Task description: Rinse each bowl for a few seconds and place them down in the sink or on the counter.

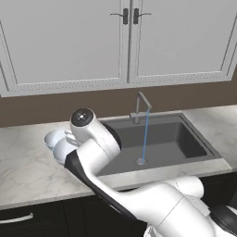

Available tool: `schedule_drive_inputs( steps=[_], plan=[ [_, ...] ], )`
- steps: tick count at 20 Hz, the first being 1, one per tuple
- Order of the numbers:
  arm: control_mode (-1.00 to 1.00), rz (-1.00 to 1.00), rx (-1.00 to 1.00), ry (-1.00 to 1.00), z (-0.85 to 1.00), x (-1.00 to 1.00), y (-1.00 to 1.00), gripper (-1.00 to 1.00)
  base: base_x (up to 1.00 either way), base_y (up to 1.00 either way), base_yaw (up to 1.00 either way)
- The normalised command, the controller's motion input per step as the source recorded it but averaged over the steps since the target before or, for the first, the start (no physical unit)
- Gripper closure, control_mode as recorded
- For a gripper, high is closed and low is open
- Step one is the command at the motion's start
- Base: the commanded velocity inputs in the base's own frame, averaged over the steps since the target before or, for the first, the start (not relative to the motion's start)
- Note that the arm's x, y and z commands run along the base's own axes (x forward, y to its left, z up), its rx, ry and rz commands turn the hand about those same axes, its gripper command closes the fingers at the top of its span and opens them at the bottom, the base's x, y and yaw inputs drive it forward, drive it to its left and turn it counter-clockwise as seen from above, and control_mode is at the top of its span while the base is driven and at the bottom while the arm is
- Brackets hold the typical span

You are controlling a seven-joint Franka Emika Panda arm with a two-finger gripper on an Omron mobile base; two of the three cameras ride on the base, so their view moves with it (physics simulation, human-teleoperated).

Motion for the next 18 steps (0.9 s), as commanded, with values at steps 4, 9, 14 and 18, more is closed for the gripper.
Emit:
schedule_drive_inputs(
  steps=[4,9,14,18],
  plan=[
    [-1.0,-0.06,0.08,0.0,-0.37,0.0,0.27,1.0,0.0,0.0,0.0],
    [-1.0,-0.06,0.09,0.0,-0.32,0.0,0.27,1.0,0.0,0.0,0.0],
    [-1.0,-0.05,0.1,0.0,-0.28,0.0,0.28,1.0,0.0,0.0,0.0],
    [-1.0,-0.02,0.06,0.0,-0.27,0.0,0.22,1.0,0.0,0.0,0.0]
  ],
)
